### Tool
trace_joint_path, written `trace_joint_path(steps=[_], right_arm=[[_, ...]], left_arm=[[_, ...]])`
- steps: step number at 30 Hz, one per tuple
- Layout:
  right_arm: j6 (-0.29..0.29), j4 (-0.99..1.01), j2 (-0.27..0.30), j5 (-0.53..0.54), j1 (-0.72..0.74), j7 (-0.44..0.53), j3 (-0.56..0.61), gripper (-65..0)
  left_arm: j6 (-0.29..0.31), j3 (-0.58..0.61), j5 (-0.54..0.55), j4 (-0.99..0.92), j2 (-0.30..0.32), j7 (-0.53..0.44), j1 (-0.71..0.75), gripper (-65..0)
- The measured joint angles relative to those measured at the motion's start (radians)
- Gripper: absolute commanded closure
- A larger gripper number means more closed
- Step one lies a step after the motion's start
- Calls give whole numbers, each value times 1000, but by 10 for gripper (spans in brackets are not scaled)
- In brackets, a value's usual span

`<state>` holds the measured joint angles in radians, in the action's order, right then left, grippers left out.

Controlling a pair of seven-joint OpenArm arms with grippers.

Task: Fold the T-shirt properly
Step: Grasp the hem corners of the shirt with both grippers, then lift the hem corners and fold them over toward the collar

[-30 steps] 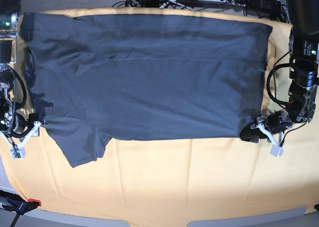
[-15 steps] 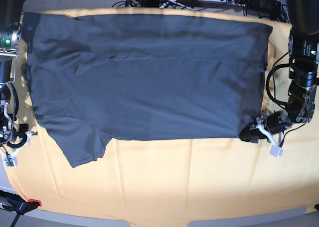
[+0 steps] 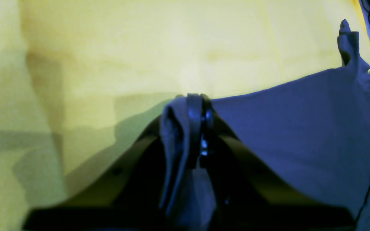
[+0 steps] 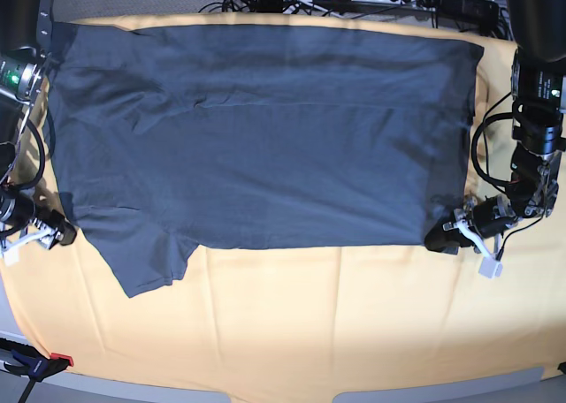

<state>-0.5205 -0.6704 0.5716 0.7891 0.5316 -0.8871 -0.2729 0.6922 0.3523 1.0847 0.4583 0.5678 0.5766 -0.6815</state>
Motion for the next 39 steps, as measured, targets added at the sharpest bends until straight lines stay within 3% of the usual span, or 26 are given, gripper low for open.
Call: trace_joint_path(steps=[3, 9, 16, 18, 21, 23, 26, 32, 39], right_arm=[[-39, 17, -6, 6, 3, -10, 0, -452], [-46, 16, -62, -11, 10, 5, 0, -452], [-113, 16, -121, -3, 12, -12, 0, -437], [-133, 16, -120, -14, 11, 0, 0, -351], [-161, 16, -118, -22, 11, 22, 1, -95], [-161, 16, -113, -31, 13, 18, 1, 0], [-168, 16, -107, -72, 40, 24, 1, 0], [-173, 14, -110, -215, 89, 173, 1, 0], [-178, 14, -114, -314, 110, 284, 67, 0]], left_arm=[[3, 0, 0, 0, 0, 0, 1, 0], [4, 0, 0, 0, 0, 0, 0, 0], [4, 0, 0, 0, 0, 0, 0, 0], [4, 0, 0, 0, 0, 0, 1, 0], [5, 0, 0, 0, 0, 0, 0, 0], [5, 0, -3, 0, 0, -6, 1, 0], [5, 1, -9, 0, 0, -35, 3, 0], [5, -18, -45, 0, -1, -90, 6, 0], [0, -80, -211, -8, -9, -250, -9, 0]])
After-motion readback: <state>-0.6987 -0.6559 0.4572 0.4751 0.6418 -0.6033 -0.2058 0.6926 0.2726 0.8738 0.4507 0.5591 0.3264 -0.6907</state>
